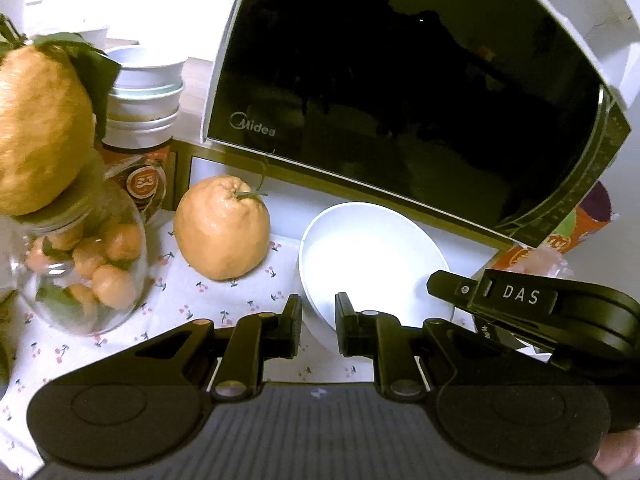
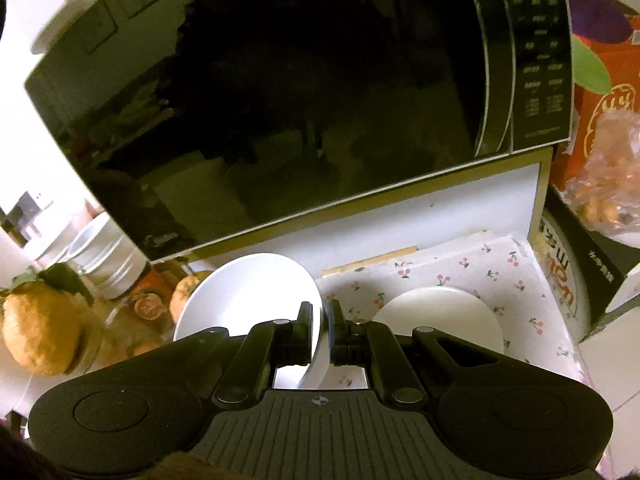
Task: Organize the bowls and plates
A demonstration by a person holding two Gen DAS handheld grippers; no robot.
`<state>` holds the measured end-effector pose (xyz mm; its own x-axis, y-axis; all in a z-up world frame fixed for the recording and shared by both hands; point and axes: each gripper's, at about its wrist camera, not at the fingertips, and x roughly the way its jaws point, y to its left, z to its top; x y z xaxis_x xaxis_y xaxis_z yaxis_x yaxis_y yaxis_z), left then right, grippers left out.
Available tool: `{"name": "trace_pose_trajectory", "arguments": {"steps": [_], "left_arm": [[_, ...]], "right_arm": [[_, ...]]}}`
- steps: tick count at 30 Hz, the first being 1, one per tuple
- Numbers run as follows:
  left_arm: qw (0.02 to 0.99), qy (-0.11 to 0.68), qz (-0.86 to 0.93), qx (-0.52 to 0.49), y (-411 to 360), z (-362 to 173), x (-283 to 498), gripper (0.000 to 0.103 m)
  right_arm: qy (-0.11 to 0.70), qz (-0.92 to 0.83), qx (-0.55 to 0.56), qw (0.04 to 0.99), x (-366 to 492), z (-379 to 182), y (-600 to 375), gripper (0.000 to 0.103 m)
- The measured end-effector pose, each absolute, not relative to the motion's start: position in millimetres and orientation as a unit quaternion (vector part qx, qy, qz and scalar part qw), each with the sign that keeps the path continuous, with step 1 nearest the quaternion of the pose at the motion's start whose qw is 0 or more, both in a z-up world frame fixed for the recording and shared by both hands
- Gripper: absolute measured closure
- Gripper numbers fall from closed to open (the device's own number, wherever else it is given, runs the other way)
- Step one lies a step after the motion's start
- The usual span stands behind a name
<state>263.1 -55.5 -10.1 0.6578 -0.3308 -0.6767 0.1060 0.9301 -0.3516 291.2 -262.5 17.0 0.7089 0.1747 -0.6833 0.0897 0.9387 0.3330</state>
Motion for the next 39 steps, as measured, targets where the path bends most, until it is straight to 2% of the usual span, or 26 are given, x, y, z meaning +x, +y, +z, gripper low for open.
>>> {"name": "trace_pose_trajectory", "arguments": {"steps": [19,39], "left_arm": [[0.883,0.415,-0.167,-0.145,-50,-3,174,0.087],[0.853,0.45,-0.238,-0.114,-58,-34,106,0.087]], "right_arm": [[0.381,0.007,0.179,0.907,183,39,-271,0.095],[0.407,-0.037,0.23,0.883,89,9,-297,0.093]]}}
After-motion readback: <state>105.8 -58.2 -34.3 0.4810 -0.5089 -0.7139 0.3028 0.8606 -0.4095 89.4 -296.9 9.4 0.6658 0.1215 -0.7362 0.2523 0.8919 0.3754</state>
